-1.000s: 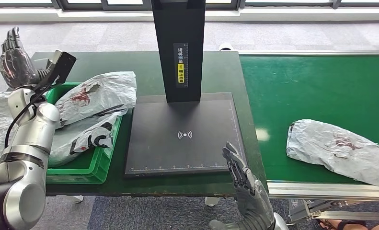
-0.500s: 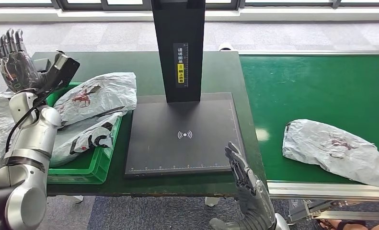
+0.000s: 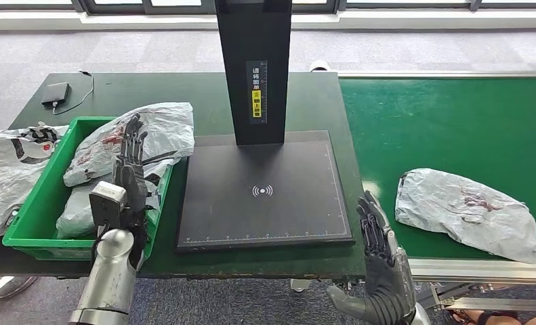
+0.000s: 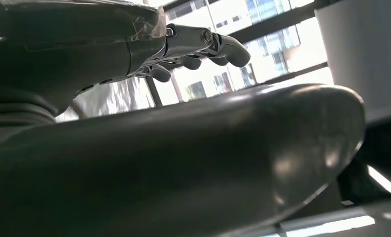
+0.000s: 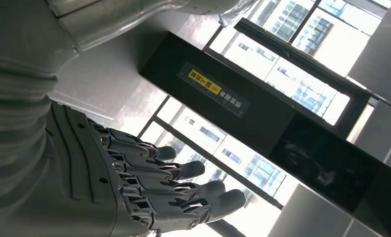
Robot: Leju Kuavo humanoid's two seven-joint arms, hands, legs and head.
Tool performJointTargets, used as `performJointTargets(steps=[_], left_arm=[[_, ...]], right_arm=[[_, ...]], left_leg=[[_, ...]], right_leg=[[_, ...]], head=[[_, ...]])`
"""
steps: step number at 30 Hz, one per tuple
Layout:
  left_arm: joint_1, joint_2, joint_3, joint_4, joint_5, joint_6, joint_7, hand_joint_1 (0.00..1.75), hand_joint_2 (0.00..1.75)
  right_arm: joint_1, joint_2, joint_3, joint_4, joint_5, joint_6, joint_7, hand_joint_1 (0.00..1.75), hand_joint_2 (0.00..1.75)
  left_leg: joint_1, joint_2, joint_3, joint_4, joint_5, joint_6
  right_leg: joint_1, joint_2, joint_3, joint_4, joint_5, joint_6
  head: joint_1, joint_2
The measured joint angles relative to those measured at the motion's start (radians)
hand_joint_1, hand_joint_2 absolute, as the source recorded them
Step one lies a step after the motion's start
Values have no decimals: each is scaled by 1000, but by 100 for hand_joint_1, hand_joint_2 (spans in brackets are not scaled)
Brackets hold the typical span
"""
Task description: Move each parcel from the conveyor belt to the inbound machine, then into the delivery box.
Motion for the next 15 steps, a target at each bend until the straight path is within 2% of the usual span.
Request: performJointTargets(steps=[6,11,13,15], left_arm=[[122,-73,-96,-95,113,-34,-37,0,0],[160,-83,-153,-121,143,-34,-18,0,0],[167,-85,-165,-123,148,-36,-22,0,0],[169,-86,-173,-127,150,-37,-32,0,0]], right_arm=[[-47,32,-60,78,34,17,4,0,175],[-91,70,-177,204,32,73,10,0,175],[-113,79,-215,255,71,54,34,0,175],[-159,85,-259,343,164,-3,98,0,175]], left_leg=[[0,1,1,0,-1,0],[0,1,1,0,0,0],[0,1,1,0,0,0],[0,2,1,0,0,0]], right_leg=[[1,1,0,0,-1,1],[1,0,1,0,-1,1],[1,0,1,0,-1,1],[1,1,1,0,0,1]], head=[[0,0],[0,0],[0,0],[0,0]])
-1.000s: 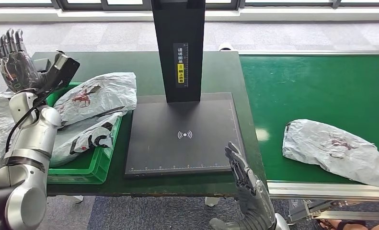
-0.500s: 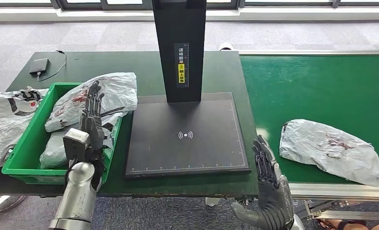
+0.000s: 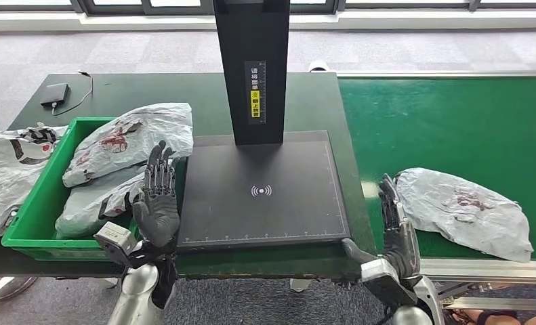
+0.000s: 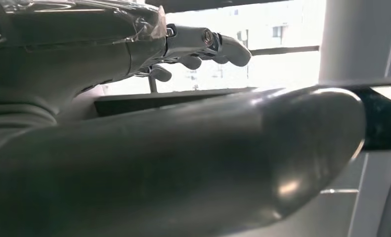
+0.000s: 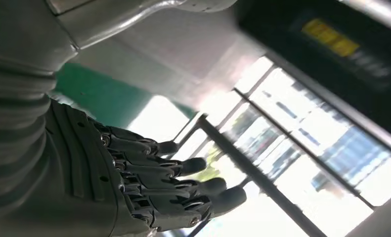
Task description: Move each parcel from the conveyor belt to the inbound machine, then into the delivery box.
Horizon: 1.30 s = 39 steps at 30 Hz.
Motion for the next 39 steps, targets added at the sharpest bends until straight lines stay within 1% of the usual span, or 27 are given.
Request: performJointTargets(steps=[2,3,6,8,9,11,13,16,24,27,31,33,37,39], left_arm=[[0,-3,-4,-8,7,0,-6,0,0],[0,-4,-5,-12,12,0,-6,0,0],[1,-6,-7,-21,19,-1,-6,0,0],[2,-7,-8,-25,24,-9,-6,0,0],[2,-8,-8,-28,30,-16,-6,0,0],[7,-9,-8,-37,45,-40,-7,0,0],[19,-11,-7,-52,50,-61,-7,0,0],[44,-15,-5,-77,42,-77,-7,0,0],[90,-25,5,-128,-15,-114,-7,0,0],[90,-25,8,-128,-19,-127,-7,0,0],[89,-25,12,-126,-24,-137,-7,0,0],[89,-25,13,-123,-28,-144,-7,0,0],[84,-24,13,-113,-38,-163,-7,0,0],[79,-24,14,-106,-40,-169,-7,0,0]], right_arm=[[-70,2,-63,129,96,-67,59,0,175],[-104,2,-97,194,128,-92,73,0,175],[-181,-1,-174,343,165,-123,75,0,175],[-209,-1,-202,408,198,-141,102,0,175],[-221,-1,-212,437,230,-156,135,0,175],[-248,-7,-231,500,321,-193,235,0,175],[-287,-26,-253,582,403,-209,322,0,175],[-346,-67,-279,697,472,-202,390,0,175],[-504,-179,-287,955,628,-125,583,0,175],[-517,-219,-287,1007,649,-96,626,0,175],[-520,-252,-287,1052,663,-49,670,0,175],[-522,-265,-287,1070,674,3,703,0,175],[-516,-284,-287,1104,694,167,739,0,175],[-513,-293,-288,1114,705,242,736,87,175]], left_leg=[[0,0,0,0,1,1],[0,0,0,0,2,2],[-1,-1,-1,1,2,3],[-1,-1,-1,1,2,3],[-1,-1,-1,1,2,3],[-1,-2,-1,0,2,3],[-1,-2,-1,0,2,3],[-2,-2,-2,0,2,4],[-3,-5,-2,1,3,5],[-3,-7,-3,1,3,5],[-3,-7,-3,1,2,5],[-3,-7,-3,1,2,5],[-3,-7,-2,1,2,5],[-3,-6,0,1,1,5]], right_leg=[[-1,0,0,0,1,1],[-1,-1,0,0,1,1],[-2,-2,1,0,2,2],[-2,-2,1,0,2,2],[-2,-2,0,0,2,2],[-2,-2,0,0,2,2],[-2,-2,0,0,2,2],[-2,-2,0,0,2,2],[-4,-6,0,0,2,4],[-4,-8,1,0,2,4],[-4,-7,0,0,1,4],[-4,-7,0,0,1,4],[-3,-7,0,-1,0,5],[-3,-6,2,-1,0,5]], head=[[0,0],[0,0],[0,0],[0,0],[0,0],[0,0],[0,0],[0,0],[0,0],[0,0],[0,0],[0,0],[0,0],[0,0]])
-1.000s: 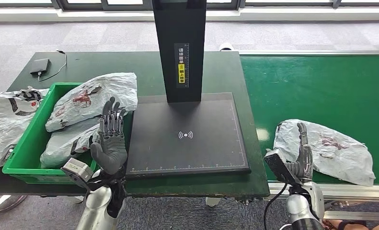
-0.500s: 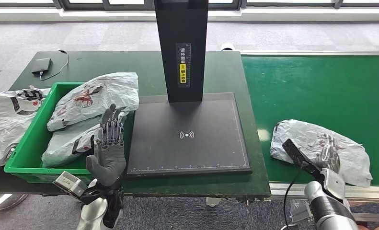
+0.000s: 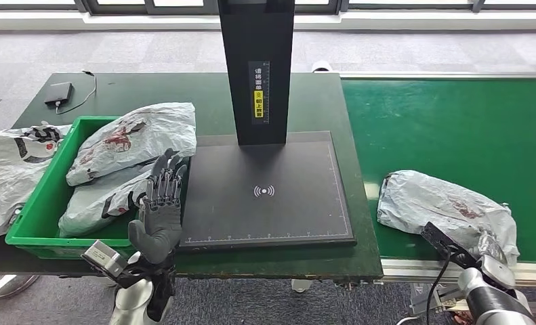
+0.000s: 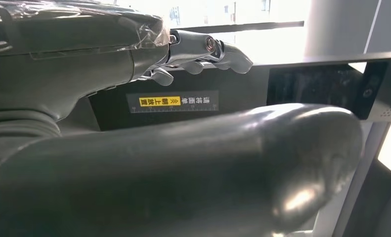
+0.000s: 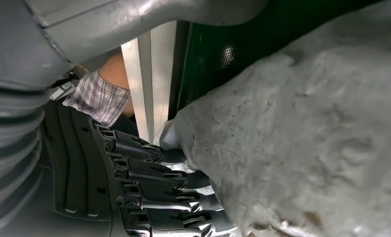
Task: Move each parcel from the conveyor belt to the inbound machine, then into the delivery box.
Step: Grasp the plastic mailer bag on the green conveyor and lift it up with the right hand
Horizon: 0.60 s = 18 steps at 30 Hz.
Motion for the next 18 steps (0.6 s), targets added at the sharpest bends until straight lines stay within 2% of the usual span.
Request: performJointTargets(steps=[2,5,8,15,18], left_arm=[[-7,0,0,9,-2,-6,0,0,0],[-16,1,1,21,-3,-14,0,0,0],[-23,2,1,33,-4,-16,0,0,0],[-28,4,4,48,-4,-15,0,0,0],[-26,5,7,49,-4,-6,0,0,0]], right_arm=[[1,-9,-3,8,10,79,-19,175,175],[3,-26,-5,14,24,185,-72,175,175],[6,-48,-5,16,34,232,-125,175,175],[4,-72,-5,16,35,240,-139,175,175],[0,-71,-5,16,37,194,-136,175,175]], left_leg=[[1,0,3,0,-1,1],[2,-1,9,0,-2,2],[4,-2,12,0,-3,3],[4,-2,16,0,-5,6],[4,-2,16,0,-6,6]], right_leg=[[1,0,3,-1,-1,1],[2,-1,10,-4,-3,2],[3,-2,17,-6,-3,3],[4,-3,24,-9,-4,4],[4,-3,25,-9,-4,4]], head=[[0,0],[0,0],[0,0],[0,0],[0,0]])
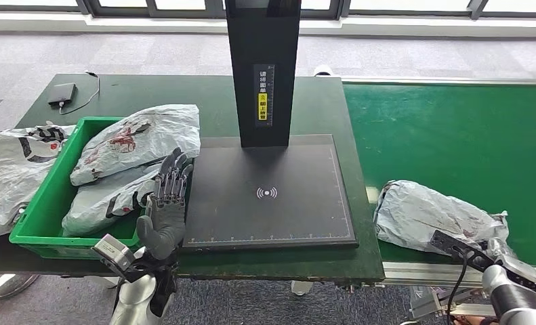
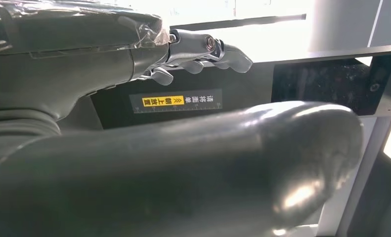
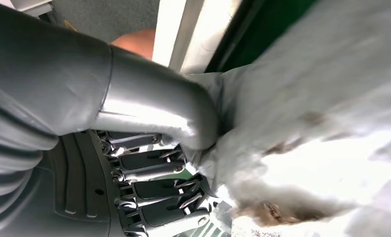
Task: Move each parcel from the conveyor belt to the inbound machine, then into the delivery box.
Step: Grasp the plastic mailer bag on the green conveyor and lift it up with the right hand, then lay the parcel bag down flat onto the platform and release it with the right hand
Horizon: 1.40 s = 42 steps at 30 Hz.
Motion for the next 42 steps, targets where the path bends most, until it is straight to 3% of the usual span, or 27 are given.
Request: performJointTargets(steps=[8,11,14,23,28,31,36,42], left_arm=[[37,0,17,-20,2,57,0,0,0],[55,-1,20,-38,5,87,0,0,0],[66,-2,22,-47,8,108,0,0,0],[72,-2,23,-53,20,148,0,0,0],[74,-2,23,-53,23,155,0,0,0],[73,-2,23,-52,26,156,0,0,0],[45,-1,23,-34,27,156,0,0,0],[28,-1,23,-15,27,156,0,0,0]], right_arm=[[-41,57,-1,-1,-18,-338,-65,175,175],[-63,99,-16,-14,-91,-521,-169,175,175],[-72,134,-57,-38,-202,-615,-320,175,175],[-56,201,-180,-166,-566,-628,-678,175,175],[-33,224,-189,-249,-640,-632,-699,175,175],[3,237,-170,-328,-773,-668,-701,175,175],[67,257,-54,-479,-915,-791,-702,175,175],[100,272,41,-579,-935,-815,-702,175,175]], left_leg=[[0,3,-10,-1,-2,-3],[0,2,-5,-1,0,-3],[0,-1,-5,-1,1,-3],[0,-2,-8,-1,1,-3],[0,-2,-8,-1,1,-3],[0,-3,-8,-1,1,-3],[0,-1,-8,-1,1,-3],[0,0,-8,-1,1,-3]], right_leg=[[-1,3,-4,1,0,0],[0,3,-7,2,1,-1],[0,1,-7,2,1,-1],[-1,-1,-9,2,0,-1],[-1,-2,-9,2,0,-1],[-1,-2,-9,2,0,-1],[-1,0,-11,3,0,-1],[-1,1,-11,3,0,-1]], head=[[0,0],[0,0],[0,0],[0,0],[0,0],[0,0],[0,0],[0,0]])
